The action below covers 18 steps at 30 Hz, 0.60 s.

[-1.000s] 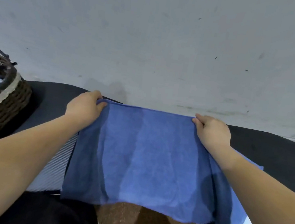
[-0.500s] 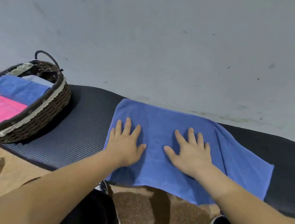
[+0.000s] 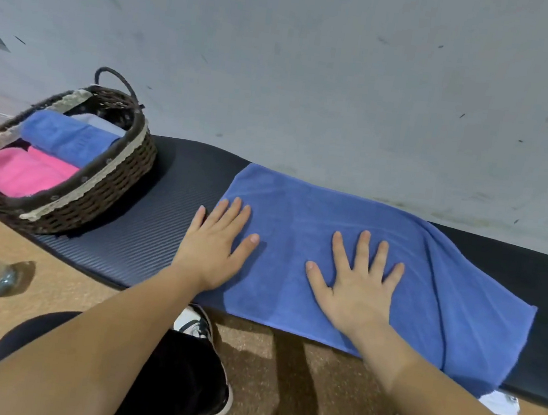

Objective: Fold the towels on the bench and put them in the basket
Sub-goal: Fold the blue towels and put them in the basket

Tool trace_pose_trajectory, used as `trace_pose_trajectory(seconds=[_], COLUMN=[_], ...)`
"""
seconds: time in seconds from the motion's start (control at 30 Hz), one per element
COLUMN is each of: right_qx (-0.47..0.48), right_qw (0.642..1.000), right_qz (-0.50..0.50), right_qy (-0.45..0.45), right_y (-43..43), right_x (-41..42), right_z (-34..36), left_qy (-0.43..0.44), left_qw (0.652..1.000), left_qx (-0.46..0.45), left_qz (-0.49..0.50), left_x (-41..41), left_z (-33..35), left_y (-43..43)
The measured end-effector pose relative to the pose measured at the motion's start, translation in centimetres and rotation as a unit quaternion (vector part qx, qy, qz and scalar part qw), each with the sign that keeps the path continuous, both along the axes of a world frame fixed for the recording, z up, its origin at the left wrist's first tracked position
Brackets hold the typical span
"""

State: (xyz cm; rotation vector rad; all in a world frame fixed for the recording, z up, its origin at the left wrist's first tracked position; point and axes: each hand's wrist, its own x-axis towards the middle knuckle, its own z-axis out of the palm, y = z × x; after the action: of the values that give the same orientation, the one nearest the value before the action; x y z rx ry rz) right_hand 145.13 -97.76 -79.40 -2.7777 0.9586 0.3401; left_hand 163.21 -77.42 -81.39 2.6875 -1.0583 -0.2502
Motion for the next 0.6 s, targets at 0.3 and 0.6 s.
trace_pose_trajectory(seconds=[0.3,0.6], right_qx=[0.19,0.111], right_qw=[0.974,0.953], right_qz=[-0.019,-0.282], right_qy=[-0.125,0.017], right_y=[-8.8,-20.8], right_x=[-5.2,-17.0], right_z=[7.3,7.5], left_qy=[-0.089,-0.025], left_qw=[0.992,0.976], left_qx=[0.079,0.004], left_qz=[-0.036,-0.218], left_x=[-1.1,-11.7], left_z=[2.0,5.9], left_y=[-2.4,-18.9])
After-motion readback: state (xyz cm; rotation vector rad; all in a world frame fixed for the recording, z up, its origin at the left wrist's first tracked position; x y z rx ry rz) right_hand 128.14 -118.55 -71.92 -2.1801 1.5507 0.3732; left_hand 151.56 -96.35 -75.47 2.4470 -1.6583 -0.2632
